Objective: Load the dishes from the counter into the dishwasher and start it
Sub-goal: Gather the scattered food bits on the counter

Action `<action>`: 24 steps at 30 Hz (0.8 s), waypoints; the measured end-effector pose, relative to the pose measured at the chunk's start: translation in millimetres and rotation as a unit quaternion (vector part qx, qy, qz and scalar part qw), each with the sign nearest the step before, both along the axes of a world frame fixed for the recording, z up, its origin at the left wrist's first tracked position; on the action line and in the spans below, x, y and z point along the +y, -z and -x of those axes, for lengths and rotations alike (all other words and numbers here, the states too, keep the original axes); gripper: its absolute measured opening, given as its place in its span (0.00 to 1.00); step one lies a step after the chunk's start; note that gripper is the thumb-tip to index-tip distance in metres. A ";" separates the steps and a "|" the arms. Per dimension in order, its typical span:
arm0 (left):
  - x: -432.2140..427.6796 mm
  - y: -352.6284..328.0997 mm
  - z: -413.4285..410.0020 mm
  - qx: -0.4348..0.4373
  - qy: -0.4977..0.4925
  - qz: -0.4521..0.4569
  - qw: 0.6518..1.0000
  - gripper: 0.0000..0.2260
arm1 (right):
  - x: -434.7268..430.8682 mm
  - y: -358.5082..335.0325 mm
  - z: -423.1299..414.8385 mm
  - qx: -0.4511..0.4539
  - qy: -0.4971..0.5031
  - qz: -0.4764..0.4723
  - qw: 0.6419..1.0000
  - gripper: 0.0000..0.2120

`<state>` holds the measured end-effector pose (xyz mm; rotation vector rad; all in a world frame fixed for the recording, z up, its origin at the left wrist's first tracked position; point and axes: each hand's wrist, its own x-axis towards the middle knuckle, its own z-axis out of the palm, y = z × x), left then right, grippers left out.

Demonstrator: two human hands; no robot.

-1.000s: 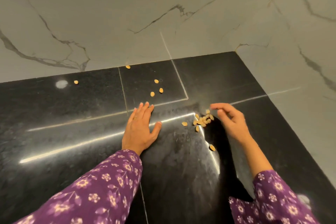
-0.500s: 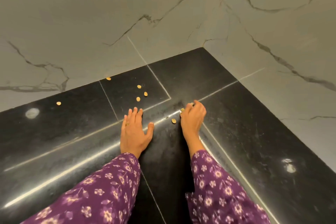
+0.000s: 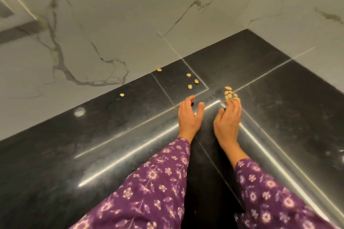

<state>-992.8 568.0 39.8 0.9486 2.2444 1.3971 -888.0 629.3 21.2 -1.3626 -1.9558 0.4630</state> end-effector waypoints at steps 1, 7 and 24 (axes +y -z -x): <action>-6.0 -4.1 12.3 -0.004 -0.053 -0.030 0.998 0.23 | 4.2 0.5 0.8 -0.029 -0.016 0.011 0.999 0.18; -47.4 1.9 143.4 0.111 -0.324 0.102 0.934 0.23 | 0.3 -0.6 8.6 -0.100 -0.030 0.006 0.994 0.15; 32.7 9.4 160.6 0.205 0.087 0.065 0.973 0.20 | 1.0 -2.5 6.0 -0.020 -0.008 0.010 1.000 0.18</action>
